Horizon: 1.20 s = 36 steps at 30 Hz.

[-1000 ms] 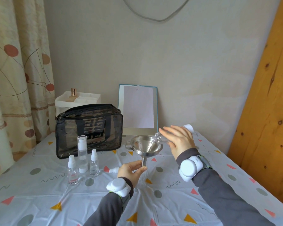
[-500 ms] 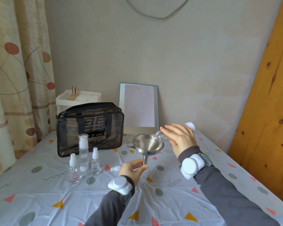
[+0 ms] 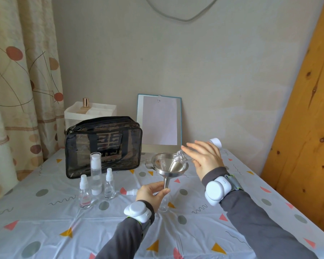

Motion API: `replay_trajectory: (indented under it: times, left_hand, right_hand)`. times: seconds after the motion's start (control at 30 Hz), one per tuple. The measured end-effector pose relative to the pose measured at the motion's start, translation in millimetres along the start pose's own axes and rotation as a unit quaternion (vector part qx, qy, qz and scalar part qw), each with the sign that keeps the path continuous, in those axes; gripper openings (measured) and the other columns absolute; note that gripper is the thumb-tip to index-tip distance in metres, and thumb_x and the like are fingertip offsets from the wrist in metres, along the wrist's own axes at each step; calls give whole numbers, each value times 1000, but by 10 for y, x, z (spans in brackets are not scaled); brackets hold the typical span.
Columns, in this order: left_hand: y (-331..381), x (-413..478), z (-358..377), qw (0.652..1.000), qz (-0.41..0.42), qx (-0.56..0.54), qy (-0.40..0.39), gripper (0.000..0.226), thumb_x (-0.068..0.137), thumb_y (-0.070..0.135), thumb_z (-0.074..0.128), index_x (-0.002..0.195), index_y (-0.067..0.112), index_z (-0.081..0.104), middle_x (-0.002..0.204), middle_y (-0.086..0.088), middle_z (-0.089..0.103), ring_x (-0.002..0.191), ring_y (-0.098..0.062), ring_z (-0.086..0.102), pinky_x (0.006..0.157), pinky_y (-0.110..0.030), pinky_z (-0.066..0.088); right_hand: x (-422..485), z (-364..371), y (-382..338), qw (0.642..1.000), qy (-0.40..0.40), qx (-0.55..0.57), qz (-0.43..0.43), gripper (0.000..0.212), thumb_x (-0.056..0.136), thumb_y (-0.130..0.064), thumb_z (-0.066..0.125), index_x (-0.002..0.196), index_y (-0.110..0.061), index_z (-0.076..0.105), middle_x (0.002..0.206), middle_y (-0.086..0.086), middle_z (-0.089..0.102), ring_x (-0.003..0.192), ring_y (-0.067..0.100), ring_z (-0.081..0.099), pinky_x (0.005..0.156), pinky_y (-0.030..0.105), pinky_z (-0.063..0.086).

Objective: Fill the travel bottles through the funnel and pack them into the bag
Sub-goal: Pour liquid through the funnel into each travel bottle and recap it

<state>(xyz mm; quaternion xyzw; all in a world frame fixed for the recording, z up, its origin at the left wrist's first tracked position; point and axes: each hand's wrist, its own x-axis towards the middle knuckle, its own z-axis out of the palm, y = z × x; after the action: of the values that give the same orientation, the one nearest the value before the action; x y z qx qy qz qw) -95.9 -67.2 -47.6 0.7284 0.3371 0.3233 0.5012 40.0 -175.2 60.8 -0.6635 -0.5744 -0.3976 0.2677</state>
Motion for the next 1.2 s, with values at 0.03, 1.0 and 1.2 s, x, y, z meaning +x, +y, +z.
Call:
replay_trajectory:
  times: [0.03,1.0,1.2]
  left_hand:
    - [-1,-1,0,1000,1,-3,2,35,78,28,72,111,17,67,105,4,70,89,1,59,84,-13,41]
    - [-20,13,12,1000,-5,-21,15,38,77,28,74,112,15,66,105,2,70,84,2,57,72,-3,38]
    - [-30,17,22,999,-6,-31,16,35,77,25,74,109,14,67,103,0,70,84,0,59,69,1,36]
  right_hand:
    - [1,-1,-3,1000,1,-2,-3,70,40,22,71,101,-13,73,99,7,71,94,33,66,87,53,44]
    - [57,-57,-4,996,37,-37,-76,65,38,21,74,95,-13,74,94,7,72,91,32,68,82,60,45]
    - [77,-62,-13,994,40,-44,-90,61,42,22,68,93,-12,75,94,8,72,90,34,68,80,62,45]
